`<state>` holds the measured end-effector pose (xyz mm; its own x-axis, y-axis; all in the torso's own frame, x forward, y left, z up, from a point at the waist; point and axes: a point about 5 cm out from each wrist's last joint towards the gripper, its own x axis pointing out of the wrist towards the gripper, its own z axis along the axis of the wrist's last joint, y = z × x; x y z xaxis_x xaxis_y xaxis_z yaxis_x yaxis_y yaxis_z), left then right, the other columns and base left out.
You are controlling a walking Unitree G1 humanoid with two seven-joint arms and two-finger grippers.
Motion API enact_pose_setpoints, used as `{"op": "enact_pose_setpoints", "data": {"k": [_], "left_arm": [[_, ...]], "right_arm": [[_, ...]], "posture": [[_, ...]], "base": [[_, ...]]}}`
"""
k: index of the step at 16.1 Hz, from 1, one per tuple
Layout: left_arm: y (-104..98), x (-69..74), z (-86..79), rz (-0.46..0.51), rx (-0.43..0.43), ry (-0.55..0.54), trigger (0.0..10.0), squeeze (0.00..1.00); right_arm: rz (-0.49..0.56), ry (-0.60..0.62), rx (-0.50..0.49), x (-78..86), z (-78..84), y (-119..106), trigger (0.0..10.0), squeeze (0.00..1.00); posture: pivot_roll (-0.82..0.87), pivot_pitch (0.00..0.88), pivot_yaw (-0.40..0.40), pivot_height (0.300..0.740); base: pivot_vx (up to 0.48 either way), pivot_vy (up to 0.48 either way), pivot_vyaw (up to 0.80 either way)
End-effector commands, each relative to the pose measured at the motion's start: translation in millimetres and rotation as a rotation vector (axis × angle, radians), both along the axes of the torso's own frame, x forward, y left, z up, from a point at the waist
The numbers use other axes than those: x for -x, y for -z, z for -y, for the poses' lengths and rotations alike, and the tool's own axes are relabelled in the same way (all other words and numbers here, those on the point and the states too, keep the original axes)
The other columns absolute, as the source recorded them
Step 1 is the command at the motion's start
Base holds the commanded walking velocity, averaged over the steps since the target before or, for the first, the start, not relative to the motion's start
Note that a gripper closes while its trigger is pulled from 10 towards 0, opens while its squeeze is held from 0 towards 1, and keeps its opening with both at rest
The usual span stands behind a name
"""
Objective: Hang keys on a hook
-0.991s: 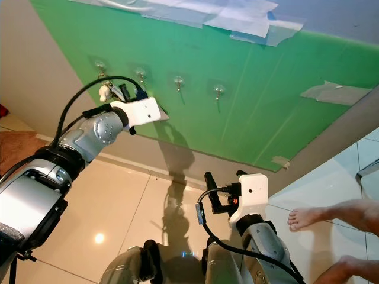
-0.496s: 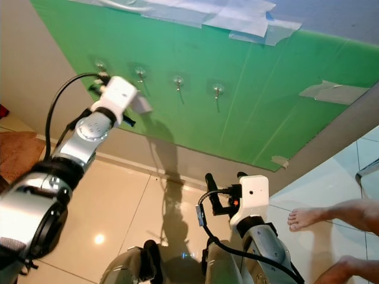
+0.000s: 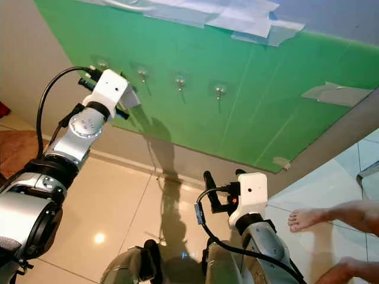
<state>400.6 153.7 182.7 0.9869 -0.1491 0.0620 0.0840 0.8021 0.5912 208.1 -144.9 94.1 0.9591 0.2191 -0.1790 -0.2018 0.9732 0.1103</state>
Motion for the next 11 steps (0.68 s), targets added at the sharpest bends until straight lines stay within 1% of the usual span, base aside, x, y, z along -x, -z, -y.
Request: {"op": "enact_pose_setpoints", "data": {"k": [1,4,5,7,8,11], "left_arm": [[-20,-4.3,9.8,0.074,-0.030,0.036,0.0,0.00],[-26,-4.1,23.1,0.109,-0.058,0.085,0.0,0.00],[-28,-3.6,31.2,0.130,-0.070,0.114,0.0,0.00],[-30,-3.5,35.6,0.140,-0.079,0.129,0.0,0.00],[-31,-3.5,40.7,0.145,-0.095,0.151,0.0,0.00],[-31,-4.6,46.3,0.139,-0.122,0.169,0.0,0.00]], "right_arm": [[-0.018,-0.002,0.003,2.8,0.3,2,10.0,0.00],[-0.019,0.004,0.001,4.5,0.3,2,10.0,0.00],[-0.019,0.010,0.000,4.8,0.7,2,10.0,0.00],[-0.018,0.012,0.000,4.5,0.9,2,10.0,0.00],[-0.018,0.012,-0.001,3.9,0.9,2,10.0,0.00],[-0.018,0.008,0.000,2.6,0.9,2,10.0,0.00]], "posture": [[-0.32,0.223,0.063,0.740],[-0.32,0.227,0.066,0.740],[-0.33,0.229,0.068,0.740],[-0.33,0.230,0.068,0.740],[-0.33,0.231,0.066,0.740],[-0.32,0.231,0.063,0.740]], "base": [[0.000,0.000,0.00],[0.000,0.000,0.00],[0.000,0.000,0.00],[0.000,0.000,0.00],[0.000,0.000,0.00],[0.000,0.000,0.00]]}}
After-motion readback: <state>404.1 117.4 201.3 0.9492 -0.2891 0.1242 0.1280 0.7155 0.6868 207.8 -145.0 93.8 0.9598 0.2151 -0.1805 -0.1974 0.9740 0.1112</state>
